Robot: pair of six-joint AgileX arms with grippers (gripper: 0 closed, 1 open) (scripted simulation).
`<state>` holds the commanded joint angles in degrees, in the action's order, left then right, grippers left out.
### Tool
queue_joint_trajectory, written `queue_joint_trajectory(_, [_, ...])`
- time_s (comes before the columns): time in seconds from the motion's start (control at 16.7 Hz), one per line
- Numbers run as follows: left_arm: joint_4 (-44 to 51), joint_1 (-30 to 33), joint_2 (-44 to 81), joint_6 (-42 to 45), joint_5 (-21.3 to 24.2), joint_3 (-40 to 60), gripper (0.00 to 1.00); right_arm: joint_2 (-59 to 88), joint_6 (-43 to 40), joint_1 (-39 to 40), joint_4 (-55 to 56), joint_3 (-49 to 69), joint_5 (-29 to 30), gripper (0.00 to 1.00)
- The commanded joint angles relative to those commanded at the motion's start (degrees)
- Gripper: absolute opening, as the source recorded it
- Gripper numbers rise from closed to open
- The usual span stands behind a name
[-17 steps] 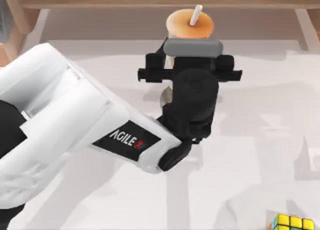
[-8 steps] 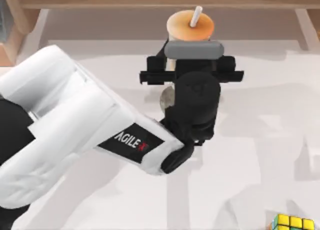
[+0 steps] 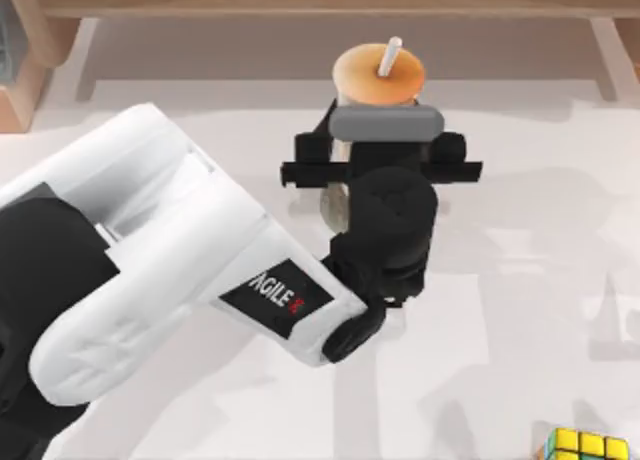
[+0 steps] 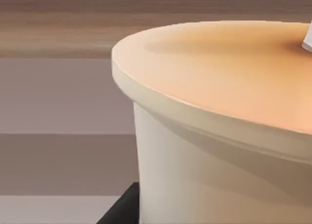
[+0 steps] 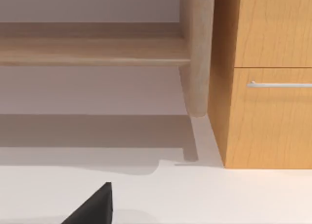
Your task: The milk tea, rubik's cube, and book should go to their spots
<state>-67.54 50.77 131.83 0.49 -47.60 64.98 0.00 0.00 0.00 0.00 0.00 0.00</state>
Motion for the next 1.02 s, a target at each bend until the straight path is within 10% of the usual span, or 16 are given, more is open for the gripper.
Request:
queue_joint_trajectory(0.12, [0.0, 0.0, 0.0, 0.0, 0.0, 0.0, 0.0, 0.0, 0.0, 0.0, 0.0, 0.0, 0.0, 1.0])
queue_joint_trajectory(0.9, [0.0, 0.0, 0.0, 0.0, 0.0, 0.0, 0.98, 0.0, 0.0, 0.0, 0.0, 0.0, 0.0, 1.0])
queue_joint_trajectory(1.02, [0.0, 0.0, 0.0, 0.0, 0.0, 0.0, 1.0, 0.0, 0.0, 0.0, 0.0, 0.0, 0.0, 1.0])
